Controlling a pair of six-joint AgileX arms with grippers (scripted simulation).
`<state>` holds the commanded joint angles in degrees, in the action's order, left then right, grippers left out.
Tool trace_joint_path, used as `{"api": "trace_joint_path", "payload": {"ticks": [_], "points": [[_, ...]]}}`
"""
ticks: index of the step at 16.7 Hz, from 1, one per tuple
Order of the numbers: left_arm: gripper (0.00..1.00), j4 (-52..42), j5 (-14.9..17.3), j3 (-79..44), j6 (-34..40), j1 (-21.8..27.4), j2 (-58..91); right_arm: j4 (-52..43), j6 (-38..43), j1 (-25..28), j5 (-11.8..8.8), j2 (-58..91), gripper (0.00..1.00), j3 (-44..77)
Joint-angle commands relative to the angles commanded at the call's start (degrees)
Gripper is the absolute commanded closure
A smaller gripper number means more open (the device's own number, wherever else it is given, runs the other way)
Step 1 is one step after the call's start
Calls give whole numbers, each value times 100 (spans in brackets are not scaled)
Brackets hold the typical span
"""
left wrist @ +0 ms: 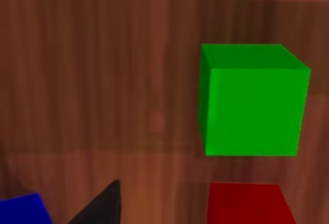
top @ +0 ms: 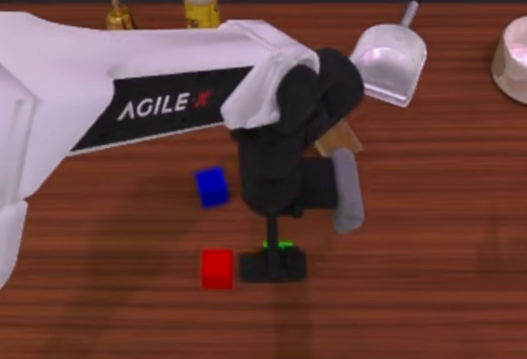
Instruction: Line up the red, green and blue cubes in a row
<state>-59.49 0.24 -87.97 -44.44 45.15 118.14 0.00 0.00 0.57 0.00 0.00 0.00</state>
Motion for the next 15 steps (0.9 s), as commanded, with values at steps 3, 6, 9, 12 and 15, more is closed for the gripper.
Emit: {"api": "trace_joint_path", "payload": {"ticks": [3, 6, 9, 12, 15], "points": [[0, -364, -7, -240, 5, -31, -176, 0, 0, 0, 0, 0, 0, 0], [0, -374, -8, -247, 5, -33, -182, 0, 0, 0, 0, 0, 0, 0], [0, -377, -8, -322, -6, -93, -94, 0, 0, 0, 0, 0, 0, 0], [0, -478, -7, -737, -58, -591, 252, 0, 0, 0, 0, 0, 0, 0], [0, -618, 0, -1243, -128, -1279, 699, 0, 0, 0, 0, 0, 0, 0]]}}
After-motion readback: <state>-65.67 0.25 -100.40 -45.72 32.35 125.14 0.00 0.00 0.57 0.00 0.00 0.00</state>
